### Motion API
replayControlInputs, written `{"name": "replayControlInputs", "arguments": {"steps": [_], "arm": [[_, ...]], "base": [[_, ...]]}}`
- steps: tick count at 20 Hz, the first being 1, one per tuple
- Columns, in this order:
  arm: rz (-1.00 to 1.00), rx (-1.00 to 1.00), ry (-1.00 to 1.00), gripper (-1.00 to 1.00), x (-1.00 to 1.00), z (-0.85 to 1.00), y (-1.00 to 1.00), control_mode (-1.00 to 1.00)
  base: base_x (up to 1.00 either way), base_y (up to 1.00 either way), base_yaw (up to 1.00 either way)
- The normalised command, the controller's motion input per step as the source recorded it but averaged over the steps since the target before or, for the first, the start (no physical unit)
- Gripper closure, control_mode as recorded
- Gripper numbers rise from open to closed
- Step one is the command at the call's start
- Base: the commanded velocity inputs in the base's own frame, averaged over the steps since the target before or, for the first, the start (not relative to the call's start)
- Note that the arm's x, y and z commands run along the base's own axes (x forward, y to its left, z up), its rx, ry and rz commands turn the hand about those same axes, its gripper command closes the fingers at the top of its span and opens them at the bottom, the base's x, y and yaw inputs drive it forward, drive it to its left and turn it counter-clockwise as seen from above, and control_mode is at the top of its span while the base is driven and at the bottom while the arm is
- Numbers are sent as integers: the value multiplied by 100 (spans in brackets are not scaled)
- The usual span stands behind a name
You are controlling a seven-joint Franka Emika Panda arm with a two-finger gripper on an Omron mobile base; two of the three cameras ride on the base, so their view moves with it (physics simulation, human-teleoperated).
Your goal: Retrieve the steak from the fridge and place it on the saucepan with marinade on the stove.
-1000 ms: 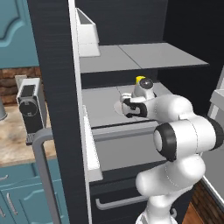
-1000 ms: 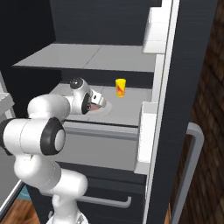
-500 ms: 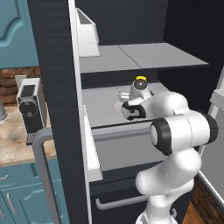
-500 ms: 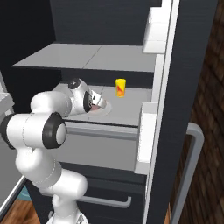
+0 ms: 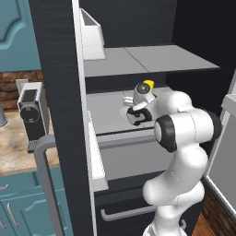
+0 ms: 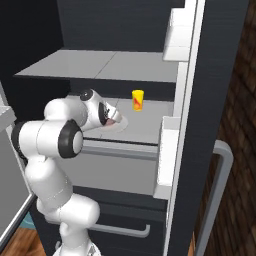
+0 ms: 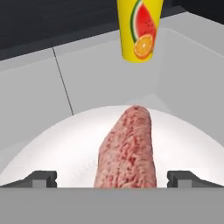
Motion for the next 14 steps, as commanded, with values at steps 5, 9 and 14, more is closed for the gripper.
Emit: {"name": "replayControlInputs", "arguments": {"steps": [5, 9, 14], "arm": [[0, 0, 0, -100, 34, -19, 0, -100], [-1, 0, 0, -100, 29, -19, 0, -100], [-2, 0, 1, -100, 21, -18, -1, -100]], "base": [[0, 0, 0], [0, 0, 0], [0, 0, 0]]}}
